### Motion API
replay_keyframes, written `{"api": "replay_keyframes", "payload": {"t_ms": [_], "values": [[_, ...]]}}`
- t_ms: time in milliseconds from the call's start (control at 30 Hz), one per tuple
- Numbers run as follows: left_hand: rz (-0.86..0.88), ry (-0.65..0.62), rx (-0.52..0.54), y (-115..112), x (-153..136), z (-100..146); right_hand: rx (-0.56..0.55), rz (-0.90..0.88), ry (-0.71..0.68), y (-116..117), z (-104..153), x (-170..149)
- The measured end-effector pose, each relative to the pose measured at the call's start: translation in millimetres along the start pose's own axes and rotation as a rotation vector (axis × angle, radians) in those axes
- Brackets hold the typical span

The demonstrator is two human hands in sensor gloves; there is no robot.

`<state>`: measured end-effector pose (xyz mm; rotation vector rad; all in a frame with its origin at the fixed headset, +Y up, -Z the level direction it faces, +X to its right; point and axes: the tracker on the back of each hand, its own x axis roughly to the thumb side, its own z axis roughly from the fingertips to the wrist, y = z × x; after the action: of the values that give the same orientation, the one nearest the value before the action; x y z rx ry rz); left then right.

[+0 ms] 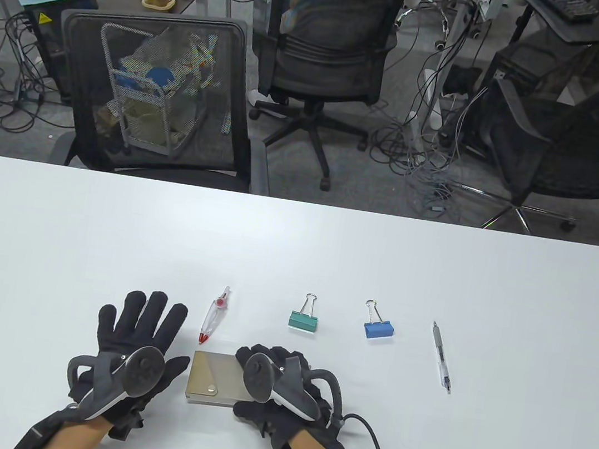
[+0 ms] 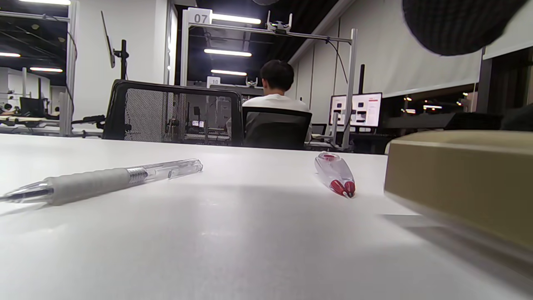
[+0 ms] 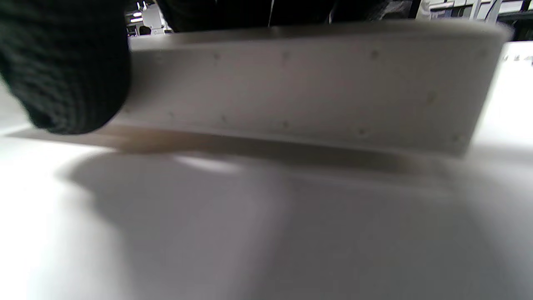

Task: Pack snap-button pull-out pencil case

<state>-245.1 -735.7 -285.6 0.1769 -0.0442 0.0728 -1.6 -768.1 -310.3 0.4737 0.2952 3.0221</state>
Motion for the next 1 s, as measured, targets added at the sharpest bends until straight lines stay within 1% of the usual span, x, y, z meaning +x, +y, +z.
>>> {"api": "replay_keyframes", "payload": {"t_ms": [67,133,267,367,533,733,833,900,1000], "values": [[-0.015,-0.013,-0.007,-0.9,3.4,0.5,-0.011,-0.009,-0.007,1.1,-0.3,-1.6],[-0.019,-0.024,-0.019,-1.5,7.6,1.1,0.039,-0.017,0.011,1.8,-2.0,-2.0],[0.002,-0.065,-0.071,-2.9,21.1,4.7,0.028,-0.045,-0.002,4.0,-2.1,-4.2],[-0.023,-0.113,-0.062,-2.2,33.4,8.5,0.025,-0.037,-0.002,4.3,-1.5,-4.0],[-0.097,-0.149,-0.069,-4.3,56.0,15.9,0.033,-0.047,-0.002,4.2,-0.8,-4.6],[-0.239,-0.171,-0.041,-13.4,76.0,19.8,0.039,-0.039,-0.003,3.7,-0.4,-4.6],[-0.218,-0.186,-0.054,-12.8,80.0,21.9,0.035,-0.030,-0.005,3.8,-0.2,-4.2],[-0.224,-0.196,-0.027,-13.2,82.4,23.0,0.033,-0.022,-0.005,3.7,0.0,-3.7],[-0.246,-0.207,-0.021,-12.5,87.7,24.4,0.033,-0.020,-0.006,3.7,0.2,-3.8]]}}
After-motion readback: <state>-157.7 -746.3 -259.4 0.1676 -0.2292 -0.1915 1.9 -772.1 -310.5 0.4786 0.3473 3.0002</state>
